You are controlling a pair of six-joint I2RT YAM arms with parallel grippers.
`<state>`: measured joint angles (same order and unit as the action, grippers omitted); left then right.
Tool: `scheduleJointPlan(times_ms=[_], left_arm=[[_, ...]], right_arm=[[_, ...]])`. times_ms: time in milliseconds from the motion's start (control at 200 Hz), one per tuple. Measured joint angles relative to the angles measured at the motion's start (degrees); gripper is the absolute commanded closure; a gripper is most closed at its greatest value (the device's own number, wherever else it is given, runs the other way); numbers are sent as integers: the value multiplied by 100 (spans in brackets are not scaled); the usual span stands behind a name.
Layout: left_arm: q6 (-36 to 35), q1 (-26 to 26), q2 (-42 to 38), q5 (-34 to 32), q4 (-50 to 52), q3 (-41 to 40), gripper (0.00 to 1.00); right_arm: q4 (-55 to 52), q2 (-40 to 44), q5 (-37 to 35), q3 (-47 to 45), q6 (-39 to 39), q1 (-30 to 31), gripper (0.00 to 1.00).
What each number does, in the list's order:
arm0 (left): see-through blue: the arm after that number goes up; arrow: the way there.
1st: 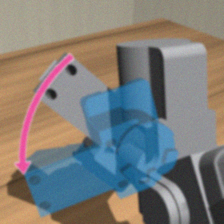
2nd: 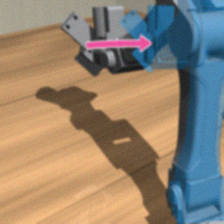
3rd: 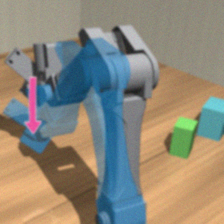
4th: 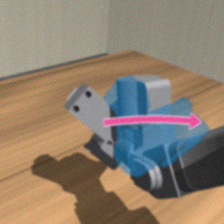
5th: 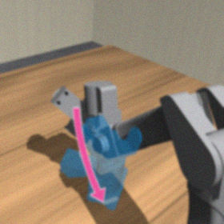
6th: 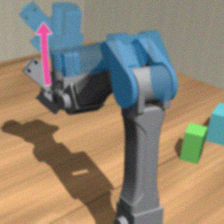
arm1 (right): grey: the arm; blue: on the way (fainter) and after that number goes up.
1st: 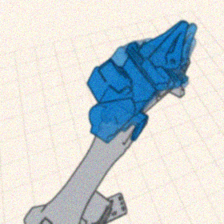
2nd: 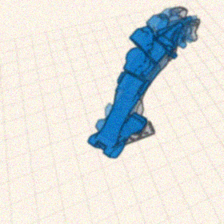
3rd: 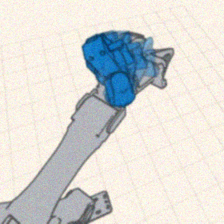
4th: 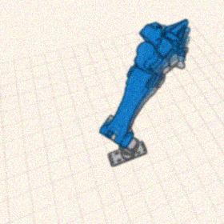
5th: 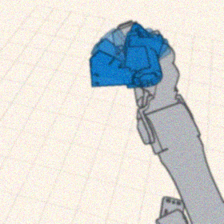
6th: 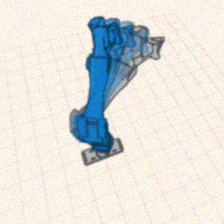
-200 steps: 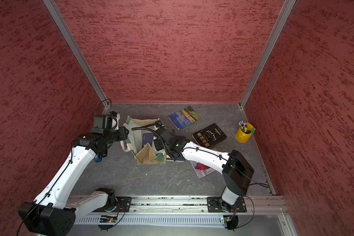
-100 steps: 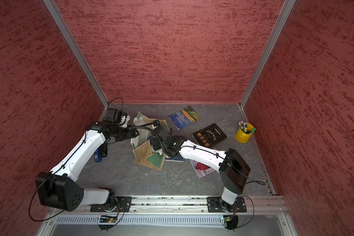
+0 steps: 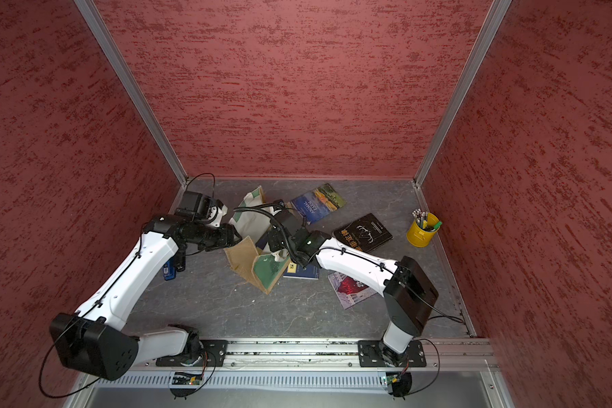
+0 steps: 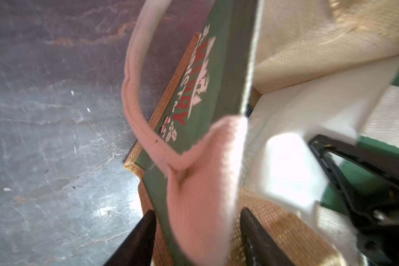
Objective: Take out the books from the canvas bag
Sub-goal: Adjust the canvas bag at the center of the board.
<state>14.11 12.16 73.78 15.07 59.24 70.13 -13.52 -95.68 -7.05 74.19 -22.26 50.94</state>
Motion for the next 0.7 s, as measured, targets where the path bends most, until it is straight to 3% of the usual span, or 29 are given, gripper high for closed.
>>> scheduleJointPlan(times_ms=[75,210,381,511,541,606,696], left_arm=[[48,7,170,-35,-44,168,40],[72,81,518,-144,-76,745,26],[22,232,542,-258,-199,1045,28],[-33,393,511,-378,-315,850,43],[-52,409,511,-385,-328,796,57],[-66,424,511,-387,-402,651,100],[-136,426,581,-356,-409,619,100]], right_arm=[[0,0,151,0,35,-24,90],[0,0,380,2,101,-57,94],[52,2,612,0,157,-61,94],[61,2,684,0,162,-63,90],[57,2,693,2,146,-66,89],[35,-13,699,26,105,-66,86],[13,-107,726,122,-44,-68,82]])
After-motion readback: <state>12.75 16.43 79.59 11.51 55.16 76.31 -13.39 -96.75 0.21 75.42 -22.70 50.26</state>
